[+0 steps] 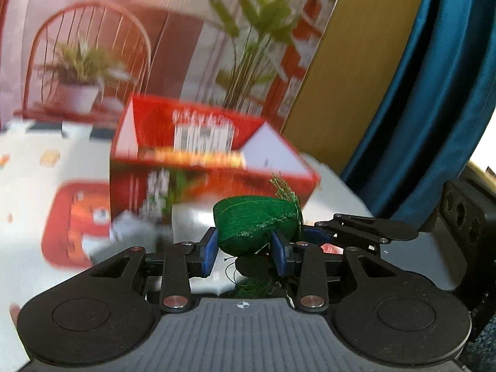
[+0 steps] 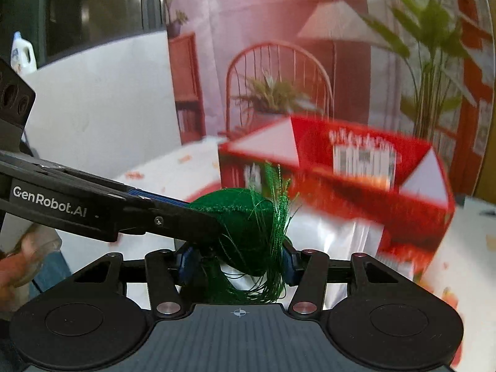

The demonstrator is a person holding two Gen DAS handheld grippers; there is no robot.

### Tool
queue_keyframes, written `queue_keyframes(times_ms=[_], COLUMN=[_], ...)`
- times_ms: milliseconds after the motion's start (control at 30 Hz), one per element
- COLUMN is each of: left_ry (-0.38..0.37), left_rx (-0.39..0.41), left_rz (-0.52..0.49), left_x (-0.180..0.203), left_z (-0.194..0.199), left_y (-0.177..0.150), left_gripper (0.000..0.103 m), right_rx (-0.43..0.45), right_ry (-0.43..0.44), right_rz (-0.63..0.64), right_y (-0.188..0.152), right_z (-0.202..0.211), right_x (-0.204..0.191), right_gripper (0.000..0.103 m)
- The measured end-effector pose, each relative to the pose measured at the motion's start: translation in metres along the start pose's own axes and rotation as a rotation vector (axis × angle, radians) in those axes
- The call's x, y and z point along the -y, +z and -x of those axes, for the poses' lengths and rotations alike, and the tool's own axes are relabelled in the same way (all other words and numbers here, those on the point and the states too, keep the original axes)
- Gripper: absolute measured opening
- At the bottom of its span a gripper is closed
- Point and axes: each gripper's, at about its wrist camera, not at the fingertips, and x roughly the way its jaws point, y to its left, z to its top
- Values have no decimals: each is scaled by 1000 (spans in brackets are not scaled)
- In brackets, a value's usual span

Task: Organize soft objects
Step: 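Lift the green yarn ball with both tools and carry it over the box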

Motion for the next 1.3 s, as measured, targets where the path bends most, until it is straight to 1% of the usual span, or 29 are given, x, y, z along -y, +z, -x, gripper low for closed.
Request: queue_keyframes(times_ms=[167,233,367,467,567,700,800,1000,1033,1300], left_ry=[-24,-28,-5,0,0,22,42,75,82,121], left_rx=[76,105,151,171,186,185,165,114,101,16], left_rz=[21,11,-21,-4,22,31,39,61,62,67], left_x=[-2,0,2,-1,-8,-17,-27,-52,-56,-85], left_z=[7,9,3,-5,-11,-25,-36,-63,-70,-114], left_y=[51,68,99,119,137,151,155,154,154,154], left_gripper=[39,39,39,38,38,38,38,38,38,38], right_rx=[60,78,106,122,140,148,130,59,63,-54], right_ry=[13,18,13,-4,-8,-10,-9,6,3,21], right_rz=[26,39,86,119,125,133,139,131,131,85], right_y=[53,74,114,136,153,167,172,172,171,163], right_z=[3,1,-11,-23,-37,-57,-75,-115,-123,-181], right_x=[13,19,29,32,39,48,54,66,69,90], right_gripper=[49,49,48,48,48,49,49,48,48,49])
